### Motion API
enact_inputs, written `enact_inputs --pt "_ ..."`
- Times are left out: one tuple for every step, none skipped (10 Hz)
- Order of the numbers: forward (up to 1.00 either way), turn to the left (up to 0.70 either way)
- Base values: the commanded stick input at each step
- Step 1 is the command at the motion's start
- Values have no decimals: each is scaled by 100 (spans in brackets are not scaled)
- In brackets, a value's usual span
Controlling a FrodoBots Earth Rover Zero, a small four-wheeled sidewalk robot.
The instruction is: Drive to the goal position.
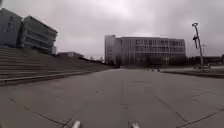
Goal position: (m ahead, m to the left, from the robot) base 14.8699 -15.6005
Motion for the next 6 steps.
enact_inputs --pt "70 0" --pt "70 0" --pt "70 0" --pt "70 0" --pt "70 0" --pt "70 0"
